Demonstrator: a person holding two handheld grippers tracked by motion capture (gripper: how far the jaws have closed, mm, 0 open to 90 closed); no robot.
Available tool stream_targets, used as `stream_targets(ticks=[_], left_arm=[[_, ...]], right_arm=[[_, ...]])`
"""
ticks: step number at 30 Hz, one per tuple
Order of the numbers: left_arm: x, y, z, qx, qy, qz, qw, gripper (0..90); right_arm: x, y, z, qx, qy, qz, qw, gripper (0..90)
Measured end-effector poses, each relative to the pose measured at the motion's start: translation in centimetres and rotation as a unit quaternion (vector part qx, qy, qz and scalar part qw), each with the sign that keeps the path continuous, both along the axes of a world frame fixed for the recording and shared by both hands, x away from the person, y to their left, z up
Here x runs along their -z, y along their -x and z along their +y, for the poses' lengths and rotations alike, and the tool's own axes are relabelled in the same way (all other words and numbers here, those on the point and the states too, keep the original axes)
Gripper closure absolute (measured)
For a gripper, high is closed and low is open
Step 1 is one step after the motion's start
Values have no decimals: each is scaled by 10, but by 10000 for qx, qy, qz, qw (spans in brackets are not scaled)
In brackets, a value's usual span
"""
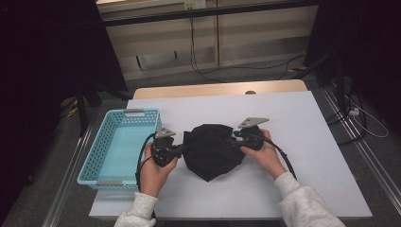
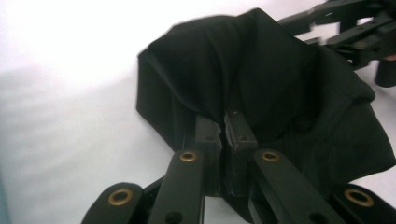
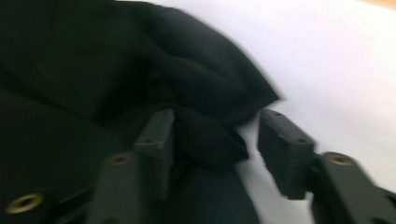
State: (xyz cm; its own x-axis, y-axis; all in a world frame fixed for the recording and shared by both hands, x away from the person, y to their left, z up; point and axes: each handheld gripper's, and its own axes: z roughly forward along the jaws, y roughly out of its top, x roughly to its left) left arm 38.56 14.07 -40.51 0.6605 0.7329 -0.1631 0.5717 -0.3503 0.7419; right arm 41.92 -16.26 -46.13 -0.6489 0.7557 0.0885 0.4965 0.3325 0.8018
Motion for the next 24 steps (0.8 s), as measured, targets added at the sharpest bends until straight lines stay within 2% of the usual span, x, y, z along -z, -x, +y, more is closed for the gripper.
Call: stream_targets(ticks=[2,3,4,6,11,18,21,24], left_arm=[[1,0,-1,54,-24,-28,10000,858],[1,0,-1,54,-24,-28,10000,858],[2,1,-3,47,-7,-62,10000,858],[2,1,-4,97,-24,-69,9999,858],[3,3,-12,207,39,-144,9997,859],[-1,1,-26,387,134,-414,9983,861],[-3,0,-32,501,141,-479,9975,861],[-6,-1,-33,473,206,-495,9974,862]], right_arm=[[5,-2,5,-139,277,89,9995,682],[5,-2,5,-139,277,89,9995,682],[5,-3,4,-147,262,119,9995,809],[3,-2,0,-165,361,119,9991,866],[-2,10,-21,14,359,157,9992,880],[-15,42,-58,165,314,56,9994,881],[-24,59,-73,203,165,-34,9997,881],[-33,72,-84,279,-43,-151,9995,874]])
